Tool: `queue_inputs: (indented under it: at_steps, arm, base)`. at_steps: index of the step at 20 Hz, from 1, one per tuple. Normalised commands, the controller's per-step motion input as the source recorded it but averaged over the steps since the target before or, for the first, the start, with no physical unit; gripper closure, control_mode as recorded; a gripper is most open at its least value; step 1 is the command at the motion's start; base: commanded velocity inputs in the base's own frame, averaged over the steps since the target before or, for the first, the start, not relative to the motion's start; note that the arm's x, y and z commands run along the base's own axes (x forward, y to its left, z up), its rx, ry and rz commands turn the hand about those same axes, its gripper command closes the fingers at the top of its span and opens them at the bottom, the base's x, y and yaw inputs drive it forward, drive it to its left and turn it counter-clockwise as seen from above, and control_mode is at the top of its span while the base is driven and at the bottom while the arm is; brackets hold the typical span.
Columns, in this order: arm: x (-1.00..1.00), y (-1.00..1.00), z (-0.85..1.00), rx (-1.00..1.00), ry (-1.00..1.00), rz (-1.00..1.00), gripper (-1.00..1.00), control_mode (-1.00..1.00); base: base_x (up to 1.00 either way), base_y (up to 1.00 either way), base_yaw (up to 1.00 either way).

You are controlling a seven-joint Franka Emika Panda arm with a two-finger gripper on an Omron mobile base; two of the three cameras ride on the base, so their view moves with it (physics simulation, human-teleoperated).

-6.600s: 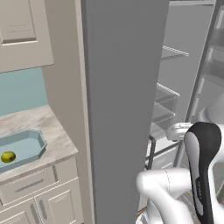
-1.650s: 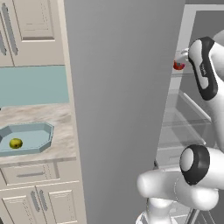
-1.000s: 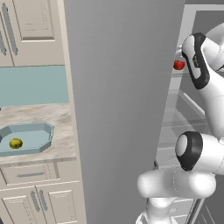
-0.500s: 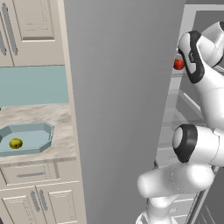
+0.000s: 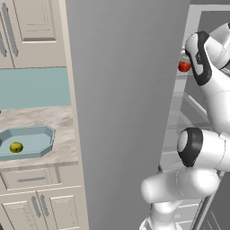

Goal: Pick the apple and pear from the fridge and place them inside the tupperware on the counter.

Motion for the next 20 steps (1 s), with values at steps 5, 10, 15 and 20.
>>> queue_inputs:
  at_steps: [5,10,15,20]
  arm:
    - [0.00,0.05,-0.14,0.00,0.01,0.02,1.00,-1.00]
    - [0.00,0.07,-0.19,-0.01,0.00,0.09,1.00,-1.00]
    - [-0.09,0.09,-0.17,-0.02,0.07,0.10,1.00,-1.00]
    - [-0.52,0.05,-0.02,0.00,-0.01,0.00,1.00,-1.00]
  base:
    - [0.00,0.00,0.00]
    - [0.00,0.00,0.00]
    - [0.00,0.00,0.00]
    - [0.00,0.00,0.00]
